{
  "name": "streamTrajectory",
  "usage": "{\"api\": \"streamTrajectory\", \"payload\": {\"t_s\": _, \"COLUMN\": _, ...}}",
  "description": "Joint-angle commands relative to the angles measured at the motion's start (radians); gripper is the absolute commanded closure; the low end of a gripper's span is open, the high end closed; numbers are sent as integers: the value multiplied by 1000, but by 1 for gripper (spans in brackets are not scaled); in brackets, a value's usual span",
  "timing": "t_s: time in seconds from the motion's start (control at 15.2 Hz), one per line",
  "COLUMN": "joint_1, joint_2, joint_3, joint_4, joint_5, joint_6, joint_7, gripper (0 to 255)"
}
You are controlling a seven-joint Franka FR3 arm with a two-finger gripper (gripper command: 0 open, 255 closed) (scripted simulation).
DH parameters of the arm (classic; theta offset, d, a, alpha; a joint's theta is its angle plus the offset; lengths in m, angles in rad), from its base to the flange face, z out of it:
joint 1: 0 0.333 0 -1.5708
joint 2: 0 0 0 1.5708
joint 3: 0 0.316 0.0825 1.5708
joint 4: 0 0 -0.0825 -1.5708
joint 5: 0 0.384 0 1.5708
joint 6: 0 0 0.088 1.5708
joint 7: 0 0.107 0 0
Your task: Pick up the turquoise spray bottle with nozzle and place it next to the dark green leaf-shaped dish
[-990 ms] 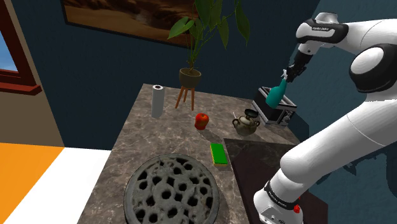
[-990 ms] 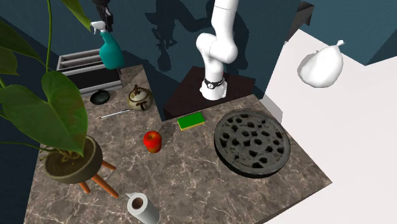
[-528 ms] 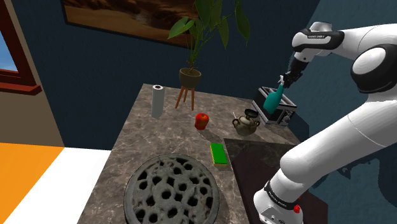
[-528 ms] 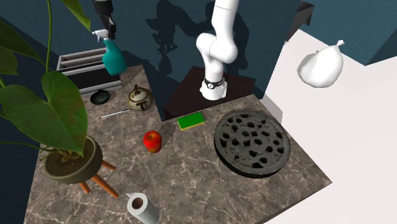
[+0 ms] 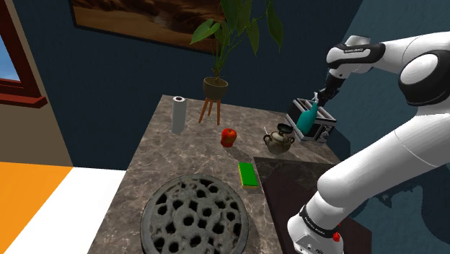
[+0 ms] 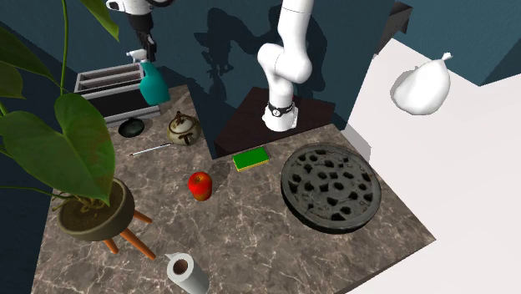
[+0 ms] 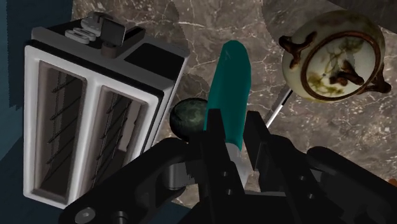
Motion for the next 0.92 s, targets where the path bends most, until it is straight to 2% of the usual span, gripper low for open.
{"api": "streamTrajectory", "payload": {"t_s": 0.0, "joint_1": 0, "joint_2": 7, "joint_3": -5, "joint_4": -24, "joint_5": 2, "joint_6": 31, "joint_7": -1, "gripper": 255}}
{"api": "streamTrajectory", "payload": {"t_s": 0.86, "joint_1": -2, "joint_2": 55, "joint_3": -35, "joint_4": -161, "joint_5": 14, "joint_6": 210, "joint_7": -10, "gripper": 255}}
